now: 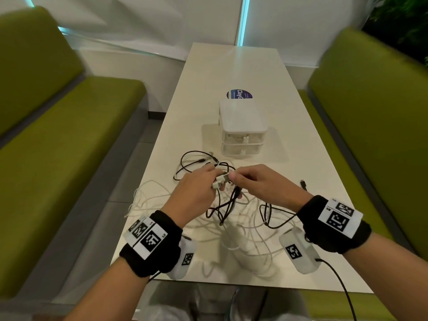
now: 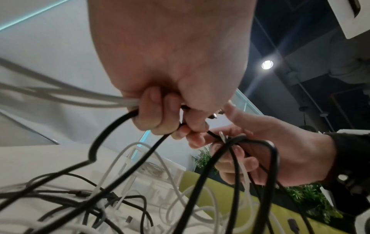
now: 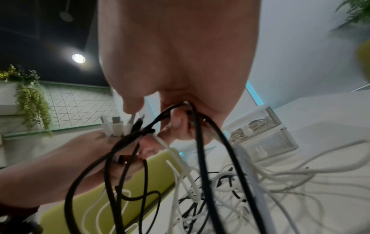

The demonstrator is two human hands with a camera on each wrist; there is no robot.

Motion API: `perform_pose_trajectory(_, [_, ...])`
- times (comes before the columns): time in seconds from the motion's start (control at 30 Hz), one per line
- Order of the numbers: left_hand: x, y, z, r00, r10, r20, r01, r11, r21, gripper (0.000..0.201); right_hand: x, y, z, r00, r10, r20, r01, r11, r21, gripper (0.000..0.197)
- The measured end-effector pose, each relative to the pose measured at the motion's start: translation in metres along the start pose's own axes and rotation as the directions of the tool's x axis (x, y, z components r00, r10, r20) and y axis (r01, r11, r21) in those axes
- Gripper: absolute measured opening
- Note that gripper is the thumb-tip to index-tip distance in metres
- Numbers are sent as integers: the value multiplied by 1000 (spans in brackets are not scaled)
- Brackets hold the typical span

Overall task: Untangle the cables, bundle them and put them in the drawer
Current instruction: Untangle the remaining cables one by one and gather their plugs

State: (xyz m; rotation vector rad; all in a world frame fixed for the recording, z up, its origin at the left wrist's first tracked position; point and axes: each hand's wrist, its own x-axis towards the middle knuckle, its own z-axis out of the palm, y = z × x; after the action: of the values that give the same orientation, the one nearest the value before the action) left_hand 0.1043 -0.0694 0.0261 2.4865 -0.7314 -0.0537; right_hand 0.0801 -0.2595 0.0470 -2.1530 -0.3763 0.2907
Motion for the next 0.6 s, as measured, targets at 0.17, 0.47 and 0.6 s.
perform_pose_trajectory(0.17, [3, 0, -9, 992, -81, -94, 74, 994, -83, 25, 10, 7, 0, 999, -22, 32, 25, 994, -109, 49])
perform_pose_trajectory(0.47, [4, -17, -23, 915, -365, -173, 311, 909, -277, 34, -1, 22, 3, 970, -182, -162, 93, 892, -442, 43])
perform_pose_trajectory(0.6, [2, -24, -31, 862, -438, -254, 343, 874, -343, 31, -7, 26, -3, 978, -205, -34, 154, 824, -546, 39])
